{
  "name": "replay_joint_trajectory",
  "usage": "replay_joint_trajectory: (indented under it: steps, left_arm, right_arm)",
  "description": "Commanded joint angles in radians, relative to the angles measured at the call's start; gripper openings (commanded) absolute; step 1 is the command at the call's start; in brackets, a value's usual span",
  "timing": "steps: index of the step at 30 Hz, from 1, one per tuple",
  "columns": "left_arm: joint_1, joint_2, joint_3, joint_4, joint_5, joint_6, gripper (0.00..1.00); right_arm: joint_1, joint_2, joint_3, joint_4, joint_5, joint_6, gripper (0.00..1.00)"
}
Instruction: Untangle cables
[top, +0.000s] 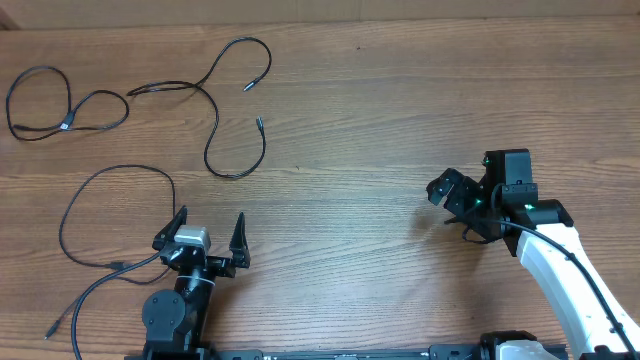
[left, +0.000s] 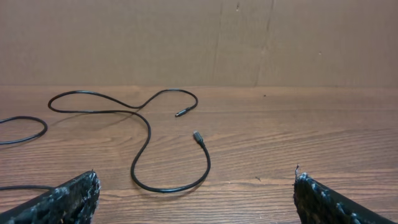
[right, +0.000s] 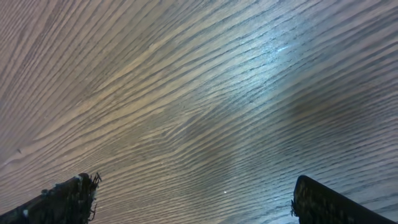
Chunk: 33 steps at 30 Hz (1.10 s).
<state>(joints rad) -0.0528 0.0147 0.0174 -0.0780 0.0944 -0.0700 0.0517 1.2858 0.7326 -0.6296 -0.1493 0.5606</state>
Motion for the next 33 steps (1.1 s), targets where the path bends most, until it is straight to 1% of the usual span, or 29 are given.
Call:
replay_joint_trajectory:
  steps: [1, 8, 16, 23, 33]
  left_arm:
    - [-0.006, -0.010, -0.011, 0.005, 0.009, 0.022, 0.99]
    - [-0.006, -0.010, -0.011, 0.005, 0.009, 0.022, 1.00]
    - [-0.006, -0.010, -0.011, 0.005, 0.009, 0.022, 1.00]
    - [-0.006, -0.010, -0.011, 0.005, 0.009, 0.022, 1.00]
    - [-0.006, -0.010, -0.011, 0.005, 0.009, 0.022, 0.99]
  right_arm:
    - [-0.021, -0.006, 0.015, -0.006, 0.018, -0.019, 1.00]
    - [-0.081, -0.067, 0.015, -0.082, 0.018, -0.031, 1.00]
    - [-0.094, -0.212, 0.015, -0.121, 0.018, -0.065, 1.00]
    - [-0.094, -0.393, 0.015, -0.164, 0.019, -0.093, 1.00]
    - [-0.094, -0.732, 0.015, -0.265, 0.042, -0.098, 1.00]
